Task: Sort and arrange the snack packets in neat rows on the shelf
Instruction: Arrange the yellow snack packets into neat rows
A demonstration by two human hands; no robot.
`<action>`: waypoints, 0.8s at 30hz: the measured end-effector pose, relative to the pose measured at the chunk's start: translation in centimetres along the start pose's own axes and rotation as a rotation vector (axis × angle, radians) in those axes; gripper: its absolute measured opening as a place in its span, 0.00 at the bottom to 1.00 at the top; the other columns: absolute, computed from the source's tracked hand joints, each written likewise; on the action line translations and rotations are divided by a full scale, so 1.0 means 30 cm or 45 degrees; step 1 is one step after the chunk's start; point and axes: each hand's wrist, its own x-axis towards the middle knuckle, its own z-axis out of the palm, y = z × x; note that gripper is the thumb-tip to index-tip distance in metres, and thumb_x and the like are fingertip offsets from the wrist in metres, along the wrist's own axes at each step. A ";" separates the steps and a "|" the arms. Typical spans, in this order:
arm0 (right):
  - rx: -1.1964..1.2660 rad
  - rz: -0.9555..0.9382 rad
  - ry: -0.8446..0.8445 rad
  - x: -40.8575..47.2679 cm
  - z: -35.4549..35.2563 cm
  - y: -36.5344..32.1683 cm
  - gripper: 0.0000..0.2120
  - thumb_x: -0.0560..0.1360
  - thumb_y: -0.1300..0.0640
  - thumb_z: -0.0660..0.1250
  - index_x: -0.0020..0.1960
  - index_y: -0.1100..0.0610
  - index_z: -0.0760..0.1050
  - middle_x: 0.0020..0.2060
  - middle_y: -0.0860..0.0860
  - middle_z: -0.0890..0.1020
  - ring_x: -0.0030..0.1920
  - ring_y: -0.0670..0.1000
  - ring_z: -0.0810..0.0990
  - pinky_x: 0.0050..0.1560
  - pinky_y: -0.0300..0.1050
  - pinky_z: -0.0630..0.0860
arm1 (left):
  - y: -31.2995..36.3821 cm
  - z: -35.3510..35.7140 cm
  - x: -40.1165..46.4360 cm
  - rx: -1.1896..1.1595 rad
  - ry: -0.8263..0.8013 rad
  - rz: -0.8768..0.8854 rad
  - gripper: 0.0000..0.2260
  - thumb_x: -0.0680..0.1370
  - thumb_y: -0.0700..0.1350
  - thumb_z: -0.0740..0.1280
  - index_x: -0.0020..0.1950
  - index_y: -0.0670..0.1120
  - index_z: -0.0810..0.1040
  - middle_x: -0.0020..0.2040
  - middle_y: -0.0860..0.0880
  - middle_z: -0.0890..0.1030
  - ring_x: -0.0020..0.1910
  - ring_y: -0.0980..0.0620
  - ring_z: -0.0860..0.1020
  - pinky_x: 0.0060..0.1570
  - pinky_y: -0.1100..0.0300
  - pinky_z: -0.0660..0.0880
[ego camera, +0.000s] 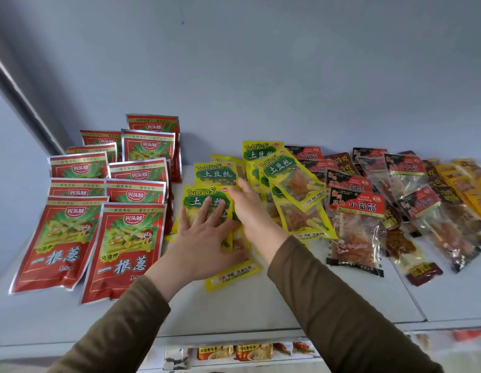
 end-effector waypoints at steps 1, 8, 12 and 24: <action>0.040 0.015 0.023 0.013 0.009 -0.019 0.25 0.86 0.54 0.55 0.82 0.52 0.55 0.80 0.50 0.60 0.76 0.51 0.63 0.70 0.48 0.62 | -0.001 -0.005 0.001 -0.045 -0.018 -0.003 0.33 0.76 0.74 0.55 0.80 0.67 0.56 0.84 0.54 0.41 0.81 0.48 0.33 0.75 0.31 0.34; 0.497 0.172 0.188 0.077 0.015 -0.089 0.26 0.84 0.61 0.59 0.81 0.53 0.58 0.77 0.51 0.65 0.74 0.53 0.66 0.69 0.49 0.62 | -0.022 -0.023 0.004 -0.247 0.004 0.017 0.32 0.79 0.70 0.59 0.81 0.66 0.53 0.84 0.59 0.49 0.83 0.52 0.41 0.78 0.34 0.39; 0.708 0.342 0.126 0.082 0.006 -0.101 0.08 0.81 0.61 0.63 0.58 0.59 0.78 0.54 0.57 0.81 0.50 0.57 0.81 0.53 0.48 0.76 | -0.038 -0.028 0.008 -0.404 0.274 -0.018 0.27 0.82 0.59 0.62 0.80 0.63 0.58 0.83 0.56 0.56 0.83 0.46 0.51 0.79 0.36 0.47; 0.943 0.265 0.347 0.139 0.060 -0.117 0.13 0.83 0.61 0.60 0.65 0.54 0.75 0.63 0.56 0.77 0.54 0.52 0.77 0.49 0.43 0.71 | -0.018 0.022 0.043 0.085 0.186 -0.145 0.31 0.83 0.66 0.51 0.83 0.61 0.43 0.85 0.45 0.44 0.83 0.39 0.41 0.77 0.31 0.45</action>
